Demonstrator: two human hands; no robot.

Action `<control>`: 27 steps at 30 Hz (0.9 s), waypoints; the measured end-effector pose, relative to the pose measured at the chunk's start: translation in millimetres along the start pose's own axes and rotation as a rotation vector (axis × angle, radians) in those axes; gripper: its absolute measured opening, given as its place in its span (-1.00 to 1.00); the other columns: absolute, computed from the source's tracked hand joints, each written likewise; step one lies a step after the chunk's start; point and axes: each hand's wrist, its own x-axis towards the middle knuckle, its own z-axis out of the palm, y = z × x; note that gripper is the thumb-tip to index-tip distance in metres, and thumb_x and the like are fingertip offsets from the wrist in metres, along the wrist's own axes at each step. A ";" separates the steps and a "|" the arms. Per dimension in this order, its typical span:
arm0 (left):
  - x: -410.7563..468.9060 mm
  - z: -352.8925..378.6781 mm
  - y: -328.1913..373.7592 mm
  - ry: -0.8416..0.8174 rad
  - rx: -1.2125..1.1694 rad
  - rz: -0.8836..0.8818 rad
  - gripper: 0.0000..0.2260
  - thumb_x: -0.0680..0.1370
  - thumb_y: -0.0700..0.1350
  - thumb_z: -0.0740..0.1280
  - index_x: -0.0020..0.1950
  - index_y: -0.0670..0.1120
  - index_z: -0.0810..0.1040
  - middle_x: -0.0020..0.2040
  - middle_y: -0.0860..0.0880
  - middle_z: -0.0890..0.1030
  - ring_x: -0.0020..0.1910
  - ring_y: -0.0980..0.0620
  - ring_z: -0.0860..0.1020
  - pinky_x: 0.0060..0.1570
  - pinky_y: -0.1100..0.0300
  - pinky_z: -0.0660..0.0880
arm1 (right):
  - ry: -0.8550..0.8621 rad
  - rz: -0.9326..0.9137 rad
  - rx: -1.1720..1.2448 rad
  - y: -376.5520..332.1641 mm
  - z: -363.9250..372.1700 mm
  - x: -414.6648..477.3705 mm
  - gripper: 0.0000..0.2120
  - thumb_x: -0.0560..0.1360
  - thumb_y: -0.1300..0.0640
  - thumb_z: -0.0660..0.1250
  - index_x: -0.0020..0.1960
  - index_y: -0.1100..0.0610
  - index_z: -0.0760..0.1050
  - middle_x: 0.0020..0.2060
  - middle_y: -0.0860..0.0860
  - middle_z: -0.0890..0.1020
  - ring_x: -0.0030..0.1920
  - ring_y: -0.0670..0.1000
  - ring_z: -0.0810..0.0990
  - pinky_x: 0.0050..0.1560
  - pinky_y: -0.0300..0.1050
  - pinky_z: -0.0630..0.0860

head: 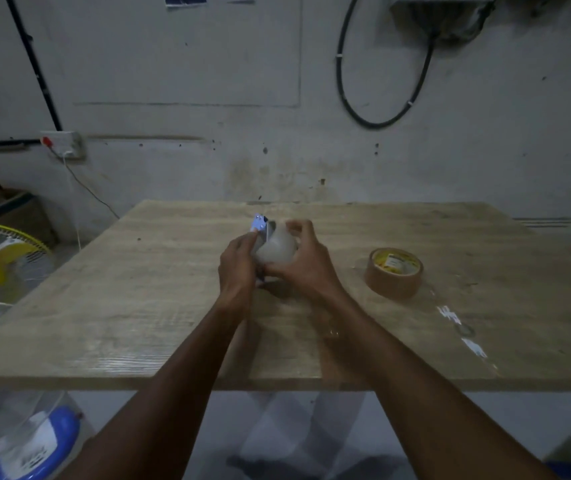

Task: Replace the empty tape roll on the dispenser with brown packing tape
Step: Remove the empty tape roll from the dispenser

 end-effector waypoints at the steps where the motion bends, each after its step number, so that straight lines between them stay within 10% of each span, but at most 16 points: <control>1: 1.4 4.4 2.9 -0.066 -0.152 -0.042 -0.66 0.55 0.19 0.26 0.12 -0.02 0.63 0.07 -0.15 0.68 0.00 -0.14 0.66 -0.05 -0.06 0.57 | -0.004 -0.046 0.025 -2.0 -4.3 5.5 -0.19 0.23 0.12 0.65 0.35 0.00 0.30 0.16 -0.13 0.44 0.13 -0.06 0.52 -0.12 -0.32 0.54; 8: 18.9 28.9 3.7 -0.298 -0.617 -0.361 -0.39 0.58 0.26 0.21 0.33 -0.24 0.47 0.28 -0.35 0.56 0.20 -0.25 0.58 0.35 -0.15 0.44 | 0.034 -0.226 0.087 11.0 -33.0 24.7 -0.27 0.29 0.12 0.62 0.37 0.02 0.38 0.27 -0.09 0.51 0.22 -0.03 0.55 0.08 -0.23 0.62; 13: 30.0 43.7 -13.5 -0.332 -0.579 -0.450 -0.22 0.46 0.35 0.32 0.37 -0.27 0.43 0.28 -0.36 0.55 0.23 -0.32 0.58 0.25 -0.20 0.51 | 0.069 -0.171 0.188 44.9 -37.1 22.6 -0.25 0.28 -0.02 0.58 0.41 -0.01 0.37 0.33 -0.01 0.52 0.27 0.05 0.56 0.16 0.09 0.62; 27: 54.3 77.5 -37.1 -0.329 -0.467 -0.363 -0.54 0.55 0.21 0.31 0.12 -0.18 0.64 -0.12 -0.20 0.68 -0.22 -0.12 0.65 -0.25 0.05 0.61 | 0.086 -0.140 0.227 86.1 -26.9 38.7 -0.31 0.32 -0.11 0.54 0.36 -0.06 0.36 0.28 -0.04 0.56 0.24 0.01 0.59 0.14 0.12 0.62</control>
